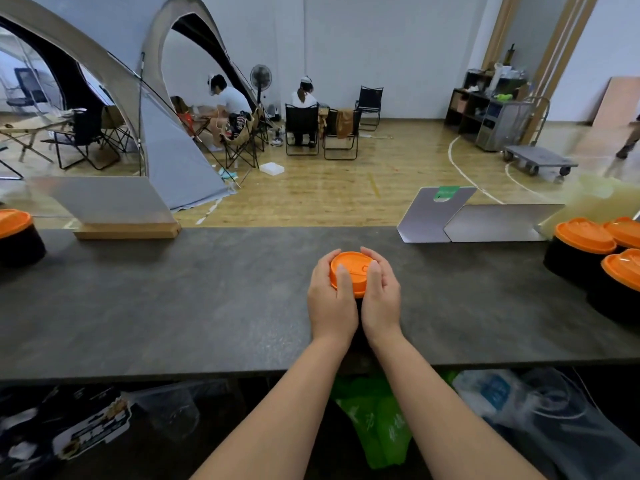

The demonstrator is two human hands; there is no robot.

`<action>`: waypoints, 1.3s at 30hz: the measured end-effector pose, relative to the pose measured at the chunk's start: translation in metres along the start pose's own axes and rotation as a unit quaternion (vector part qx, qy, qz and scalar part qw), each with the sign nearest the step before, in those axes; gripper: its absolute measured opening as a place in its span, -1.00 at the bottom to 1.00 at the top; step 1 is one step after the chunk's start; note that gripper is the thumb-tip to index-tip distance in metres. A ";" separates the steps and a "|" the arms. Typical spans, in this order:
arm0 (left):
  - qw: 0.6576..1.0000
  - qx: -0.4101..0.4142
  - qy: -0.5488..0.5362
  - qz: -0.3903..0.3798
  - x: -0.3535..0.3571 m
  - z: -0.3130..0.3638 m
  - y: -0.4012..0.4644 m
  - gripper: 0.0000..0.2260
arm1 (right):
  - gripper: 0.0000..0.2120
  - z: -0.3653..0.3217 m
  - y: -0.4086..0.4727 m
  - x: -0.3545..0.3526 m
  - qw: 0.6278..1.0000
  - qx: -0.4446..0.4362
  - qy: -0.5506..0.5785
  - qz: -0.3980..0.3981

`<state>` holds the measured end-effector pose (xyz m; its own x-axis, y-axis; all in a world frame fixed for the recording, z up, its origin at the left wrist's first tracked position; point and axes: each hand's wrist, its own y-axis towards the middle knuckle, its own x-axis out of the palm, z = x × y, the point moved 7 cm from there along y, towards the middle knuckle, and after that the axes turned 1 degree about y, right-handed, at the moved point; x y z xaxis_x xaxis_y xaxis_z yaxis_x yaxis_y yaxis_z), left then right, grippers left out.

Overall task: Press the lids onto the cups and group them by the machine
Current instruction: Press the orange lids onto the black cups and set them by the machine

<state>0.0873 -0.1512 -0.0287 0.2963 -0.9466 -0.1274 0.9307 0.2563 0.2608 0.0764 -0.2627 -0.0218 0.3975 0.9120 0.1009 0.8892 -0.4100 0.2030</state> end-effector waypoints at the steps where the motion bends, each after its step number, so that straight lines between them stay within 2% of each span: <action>1: 1.000 -0.003 -0.003 0.004 0.000 0.001 0.000 -0.75 | -0.73 0.000 0.000 0.000 1.000 -0.003 -0.004 -0.006; 4: 1.000 -0.007 -0.008 0.006 0.000 0.001 -0.003 -0.74 | -0.73 0.002 0.001 0.000 1.000 -0.009 -0.012 -0.026; 9: 0.996 -0.073 -0.046 0.016 -0.001 -0.009 -0.011 -0.72 | -0.70 0.013 0.003 0.003 1.000 0.009 0.008 -0.027; 12: 0.993 -0.082 -0.077 0.035 -0.011 -0.008 -0.015 -0.68 | -0.65 0.016 0.004 0.013 0.999 0.018 0.021 -0.042; 14: 0.992 -0.075 -0.078 0.066 -0.026 -0.005 -0.013 -0.65 | -0.57 0.016 0.002 0.024 0.997 0.026 0.040 -0.067; 17: 0.989 -0.068 -0.096 0.093 -0.051 -0.006 -0.008 -0.65 | -0.64 0.013 -0.001 0.047 0.988 0.045 0.077 -0.123; 20: 0.983 -0.056 -0.132 0.114 -0.084 -0.010 -0.010 -0.64 | -0.66 0.010 -0.012 0.078 0.972 0.053 0.096 -0.206; 22: 0.977 -0.045 -0.149 0.142 -0.110 -0.012 -0.014 -0.70 | -0.63 0.007 -0.026 0.100 0.960 0.049 0.090 -0.262; 25: 0.974 -0.026 -0.125 0.189 -0.152 -0.011 -0.024 -0.81 | -0.61 0.003 -0.054 0.132 0.941 0.045 0.095 -0.323; 27: 0.971 -0.033 -0.113 0.206 -0.177 -0.015 -0.030 -0.80 | -0.69 0.001 -0.073 0.153 0.930 0.047 0.102 -0.350; 30: 0.967 -0.037 -0.093 0.234 -0.216 -0.022 -0.037 -0.76 | -0.80 0.001 -0.101 0.187 0.916 0.056 0.106 -0.382; 39: 0.959 -0.044 -0.074 0.269 -0.347 -0.048 -0.016 -0.64 | -0.79 -0.001 -0.158 0.320 0.909 0.067 0.106 -0.397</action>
<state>-0.0207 0.1826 -0.0343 0.7117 -0.6881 0.1416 0.6677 0.7252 0.1683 0.0627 0.0934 -0.0203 -0.4223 0.8918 0.1622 0.9017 0.3950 0.1757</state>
